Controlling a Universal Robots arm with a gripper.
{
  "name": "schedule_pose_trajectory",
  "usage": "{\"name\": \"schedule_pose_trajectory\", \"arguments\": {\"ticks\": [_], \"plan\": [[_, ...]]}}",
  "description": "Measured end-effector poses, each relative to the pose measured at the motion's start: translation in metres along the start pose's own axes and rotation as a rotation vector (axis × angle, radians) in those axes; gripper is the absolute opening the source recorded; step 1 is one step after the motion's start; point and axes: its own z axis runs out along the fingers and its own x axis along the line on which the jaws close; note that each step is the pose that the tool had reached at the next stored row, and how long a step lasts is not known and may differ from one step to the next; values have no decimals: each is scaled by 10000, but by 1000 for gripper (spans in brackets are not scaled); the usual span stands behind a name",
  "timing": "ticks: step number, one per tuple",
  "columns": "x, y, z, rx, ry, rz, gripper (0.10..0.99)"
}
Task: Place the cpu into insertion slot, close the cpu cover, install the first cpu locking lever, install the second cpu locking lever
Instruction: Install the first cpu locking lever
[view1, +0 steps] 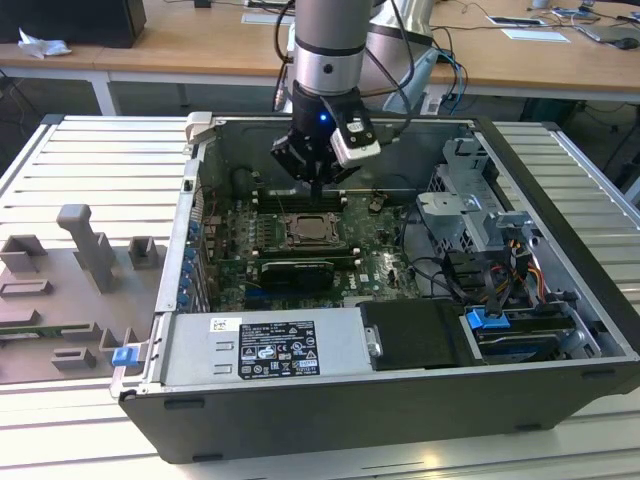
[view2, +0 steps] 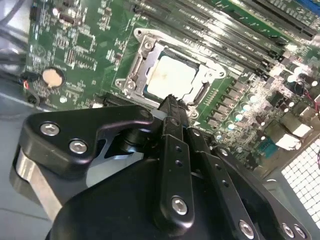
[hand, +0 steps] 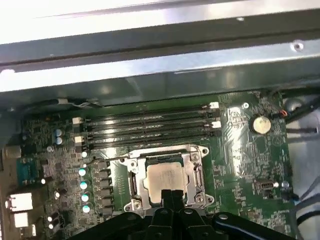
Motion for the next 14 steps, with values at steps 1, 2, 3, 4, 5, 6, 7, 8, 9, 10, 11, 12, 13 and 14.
{"name": "schedule_pose_trajectory", "arguments": {"ticks": [1, 2, 3, 4, 5, 6, 7, 8, 9, 10, 11, 12, 13, 14], "plan": [[8, 0, 7, -209, -98, -404, 106], [26, -2, 9, -214, -135, -416, 106], [54, -5, 10, -215, -157, -420, 106], [87, -8, 12, -216, -178, -419, 106], [117, -11, 13, -219, -197, -418, 106], [156, -14, 15, -220, -217, -422, 106], [197, -18, 16, -222, -235, -421, 106], [245, -22, 17, -223, -250, -421, 106], [277, -26, 17, -223, -258, -423, 106], [336, -31, 19, -224, -266, -426, 106], [360, -33, 28, -242, -263, -497, 106], [362, -34, 34, -261, -256, -608, 106], [362, -34, 38, -282, -249, -726, 106], [362, -34, 41, -307, -243, -830, 106]]}}
